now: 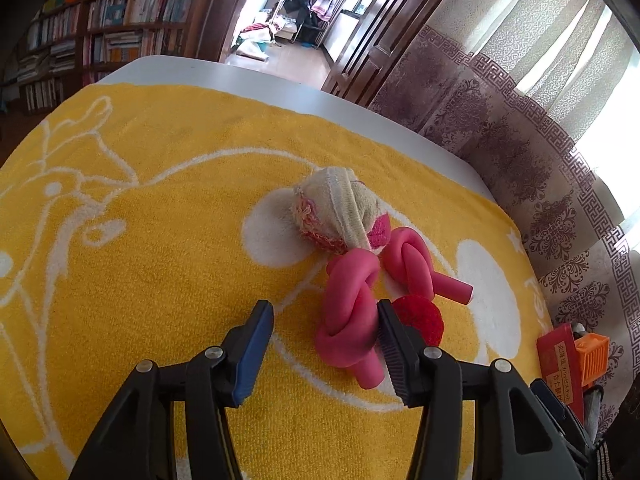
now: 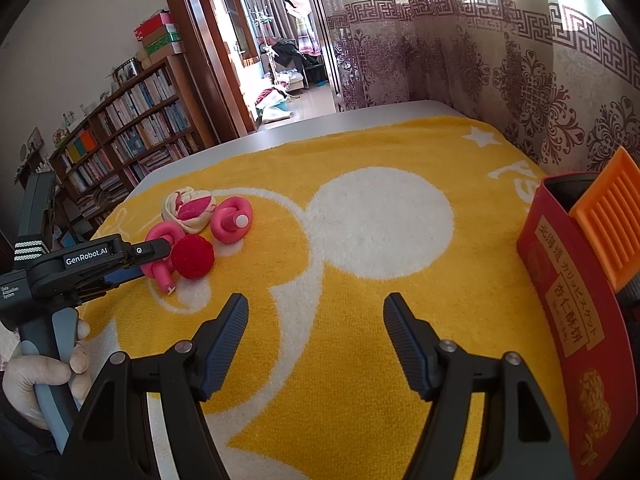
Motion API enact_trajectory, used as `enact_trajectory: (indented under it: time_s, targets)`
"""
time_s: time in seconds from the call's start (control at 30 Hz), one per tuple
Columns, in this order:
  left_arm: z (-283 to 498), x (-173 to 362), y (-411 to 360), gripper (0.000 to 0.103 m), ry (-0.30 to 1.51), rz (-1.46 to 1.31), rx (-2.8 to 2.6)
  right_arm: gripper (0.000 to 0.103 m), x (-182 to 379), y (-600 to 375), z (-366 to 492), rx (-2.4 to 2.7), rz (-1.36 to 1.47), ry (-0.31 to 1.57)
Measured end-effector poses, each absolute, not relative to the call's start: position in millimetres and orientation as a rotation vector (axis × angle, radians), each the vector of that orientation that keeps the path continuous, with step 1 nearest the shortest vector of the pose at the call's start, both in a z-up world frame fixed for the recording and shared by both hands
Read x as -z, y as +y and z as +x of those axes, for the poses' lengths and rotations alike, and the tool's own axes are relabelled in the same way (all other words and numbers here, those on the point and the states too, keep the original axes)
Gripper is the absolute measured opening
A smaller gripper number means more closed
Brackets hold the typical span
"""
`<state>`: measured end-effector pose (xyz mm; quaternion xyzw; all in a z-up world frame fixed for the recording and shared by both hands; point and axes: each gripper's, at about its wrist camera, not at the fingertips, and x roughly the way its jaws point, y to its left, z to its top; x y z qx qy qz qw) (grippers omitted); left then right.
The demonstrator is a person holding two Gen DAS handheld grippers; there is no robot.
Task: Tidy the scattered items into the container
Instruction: 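Close the left gripper around the pink knotted foam tube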
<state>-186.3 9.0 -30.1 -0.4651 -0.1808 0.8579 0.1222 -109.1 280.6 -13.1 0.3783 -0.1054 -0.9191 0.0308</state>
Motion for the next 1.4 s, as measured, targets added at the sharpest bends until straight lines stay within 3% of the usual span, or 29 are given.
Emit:
enact_trajectory:
  time_s: [0.23,0.27,0.3,0.37,0.93,1.0,1.03,1.07,1.4]
  targets:
    - [-182.2,25.4,-21.2,0.056,-0.603,-1.354,-2.585,0.074,11.6,279.8,-108.7,2.823,1.160,-0.319]
    - [-181.5,24.8,-23.9,0.059,-0.611,-1.349,-2.584,0.074,11.6,279.6,-108.6,2.822,1.161,-0.318]
    - [-180.8,24.0,-25.0,0.069,-0.618,-1.337,-2.582,0.074,11.7,279.2,-108.4,2.821,1.161,-0.316]
    - [-179.1,21.8,-22.3,0.072,-0.610,-1.312,-2.578,0.074,12.0,278.8,-108.2,2.820,1.161,-0.313]
    - [-192.4,36.6,35.3,0.072,-0.118,-1.361,-2.648,0.074,10.0,274.8,-105.7,2.821,1.151,-0.293]
    - [-191.2,35.3,33.3,0.068,-0.136,-1.340,-2.635,0.074,10.2,275.0,-105.8,2.821,1.154,-0.294]
    - [-190.7,34.7,31.8,0.055,-0.145,-1.334,-2.633,0.074,10.4,275.4,-105.8,2.821,1.154,-0.298]
    - [-189.9,34.3,30.5,0.050,-0.150,-1.329,-2.629,0.074,10.6,275.6,-105.8,2.821,1.154,-0.299]
    - [-172.1,6.3,24.4,0.049,-0.207,-1.196,-2.656,0.074,11.3,275.9,-105.7,2.820,1.156,-0.296]
